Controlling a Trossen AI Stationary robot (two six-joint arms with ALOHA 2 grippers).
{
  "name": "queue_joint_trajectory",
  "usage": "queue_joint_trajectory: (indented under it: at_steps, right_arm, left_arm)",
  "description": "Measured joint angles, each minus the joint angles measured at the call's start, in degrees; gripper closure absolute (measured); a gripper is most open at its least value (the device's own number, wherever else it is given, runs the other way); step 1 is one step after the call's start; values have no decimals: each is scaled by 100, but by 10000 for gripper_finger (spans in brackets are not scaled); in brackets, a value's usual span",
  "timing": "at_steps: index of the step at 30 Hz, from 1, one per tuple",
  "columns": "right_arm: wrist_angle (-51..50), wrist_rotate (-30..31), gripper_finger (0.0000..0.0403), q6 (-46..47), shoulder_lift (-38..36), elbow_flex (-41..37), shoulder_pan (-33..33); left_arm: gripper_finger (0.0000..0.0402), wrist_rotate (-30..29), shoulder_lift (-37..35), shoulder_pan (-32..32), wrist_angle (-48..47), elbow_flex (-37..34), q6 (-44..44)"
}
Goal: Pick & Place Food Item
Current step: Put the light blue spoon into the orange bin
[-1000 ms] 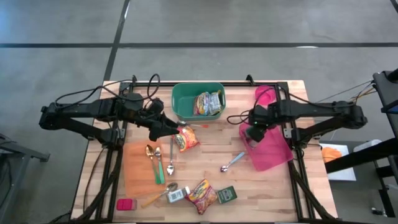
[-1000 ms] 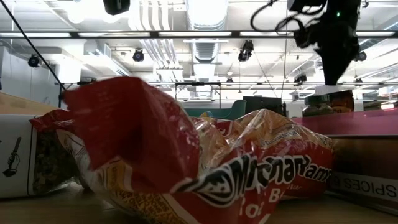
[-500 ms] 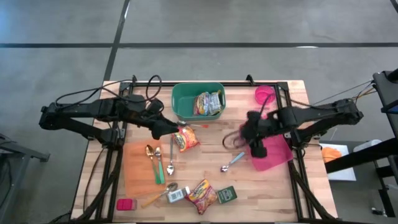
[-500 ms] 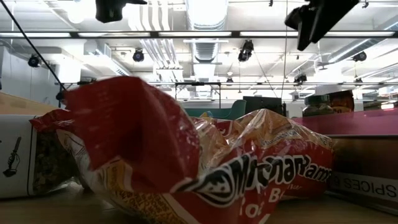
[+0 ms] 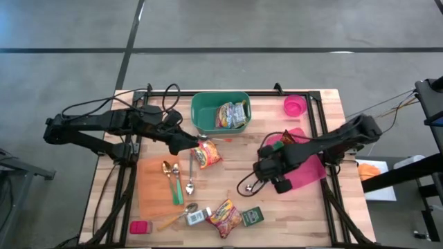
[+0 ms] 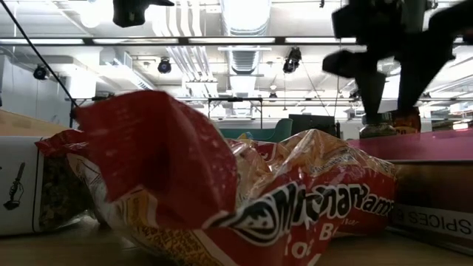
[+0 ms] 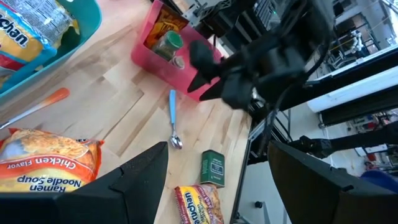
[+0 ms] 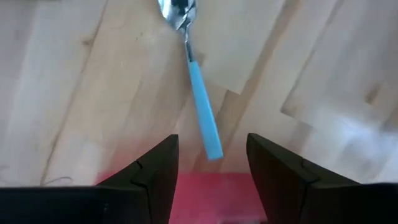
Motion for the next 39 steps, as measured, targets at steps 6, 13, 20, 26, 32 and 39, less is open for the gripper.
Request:
queue_joint_trajectory:
  at_steps: [6,13,20,26,32,39]
  right_arm:
    - [380,-381,216,-450,450,-269,-3]
    - [972,-370,216,-638,581,-676,-22]
    - [1326,-219,216,-716,567,-916,-95]
    - [1513,-223,216,-820,650,-1133,-117]
    - [1566,-230,243,-805,718,-1189,-121]
    - [1596,-302,367,-735,719,-1202,-113]
  left_arm:
    - [124,2,0,-2,-31,0,0]
    - [124,2,0,-2,-103,0,-2]
    - [124,2,0,-2,-103,0,-2]
    - [124,4,0,-4,-100,0,-3]
    - [124,4,0,-7,-98,0,-22]
    - [124,7,0,-7,-96,0,-49]
